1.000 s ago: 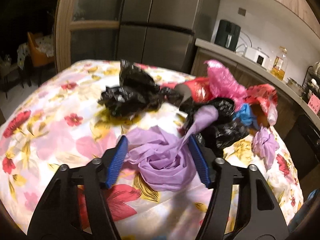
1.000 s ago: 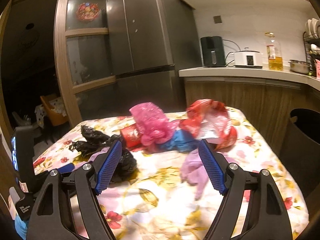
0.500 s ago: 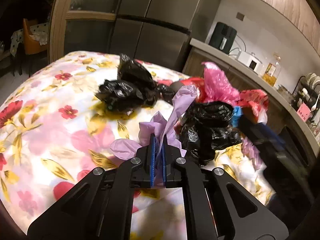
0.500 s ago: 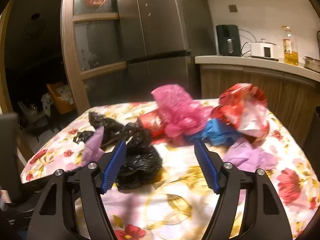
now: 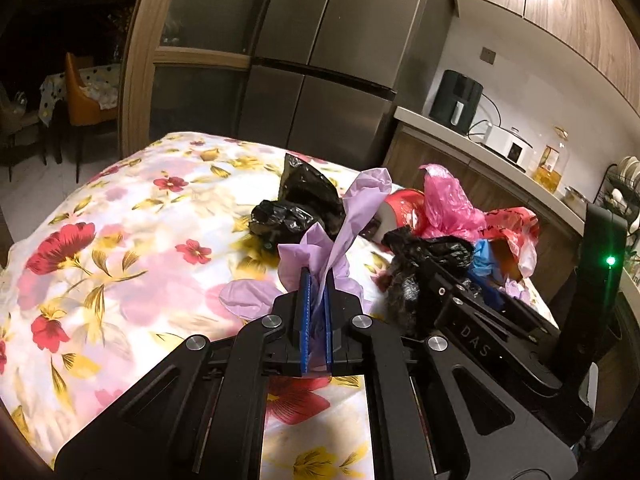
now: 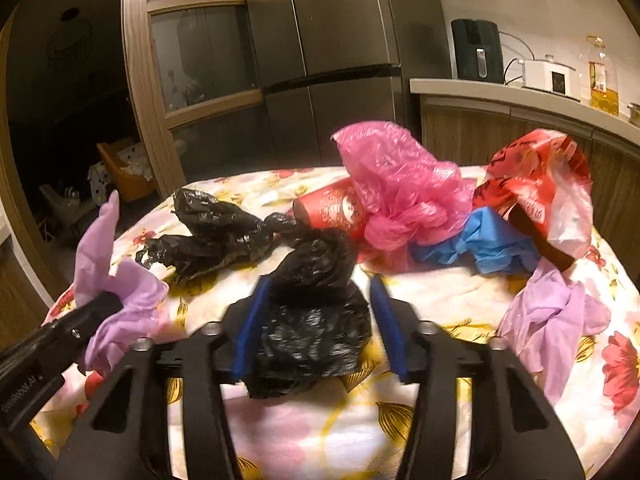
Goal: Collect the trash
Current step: 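Grasp the purple glove with the left tool while the right grasps a black bag, then carry the purple glove and black bag over the black bin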
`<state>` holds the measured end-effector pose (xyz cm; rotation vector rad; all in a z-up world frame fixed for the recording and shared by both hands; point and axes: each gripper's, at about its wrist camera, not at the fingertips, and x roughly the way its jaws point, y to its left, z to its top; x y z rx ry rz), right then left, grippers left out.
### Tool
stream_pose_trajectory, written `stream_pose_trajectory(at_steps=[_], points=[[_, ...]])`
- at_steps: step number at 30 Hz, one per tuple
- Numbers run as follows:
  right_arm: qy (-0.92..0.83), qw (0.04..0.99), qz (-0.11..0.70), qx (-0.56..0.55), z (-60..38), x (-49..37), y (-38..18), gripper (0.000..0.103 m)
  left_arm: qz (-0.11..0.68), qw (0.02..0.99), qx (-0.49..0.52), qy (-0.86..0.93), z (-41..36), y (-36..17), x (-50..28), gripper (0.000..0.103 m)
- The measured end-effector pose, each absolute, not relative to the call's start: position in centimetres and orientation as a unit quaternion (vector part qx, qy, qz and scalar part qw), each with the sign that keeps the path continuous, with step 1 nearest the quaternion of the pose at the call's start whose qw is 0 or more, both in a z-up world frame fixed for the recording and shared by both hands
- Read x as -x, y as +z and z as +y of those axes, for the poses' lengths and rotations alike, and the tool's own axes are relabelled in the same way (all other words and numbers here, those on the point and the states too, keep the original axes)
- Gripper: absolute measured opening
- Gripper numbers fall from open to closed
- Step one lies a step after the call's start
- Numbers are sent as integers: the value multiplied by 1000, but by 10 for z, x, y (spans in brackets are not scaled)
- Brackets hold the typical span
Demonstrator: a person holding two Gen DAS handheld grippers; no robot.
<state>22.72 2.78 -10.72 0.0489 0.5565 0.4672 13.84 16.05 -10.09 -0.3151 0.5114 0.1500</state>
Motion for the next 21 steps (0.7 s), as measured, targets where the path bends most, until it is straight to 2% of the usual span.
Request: stream_pose_trajectory(at_steps=[3,6,21], points=[[236,932,274,-29,26,-227,-107,29,251,953,154,73,161,-101,-138,4],[242,930,273,-31,24,-224,-107,23,249,954,151,72,159,-99,-137,4],[220,949,218,-66,-34,-187,-64,20,227,964,130,55,132,-74,-128,4]])
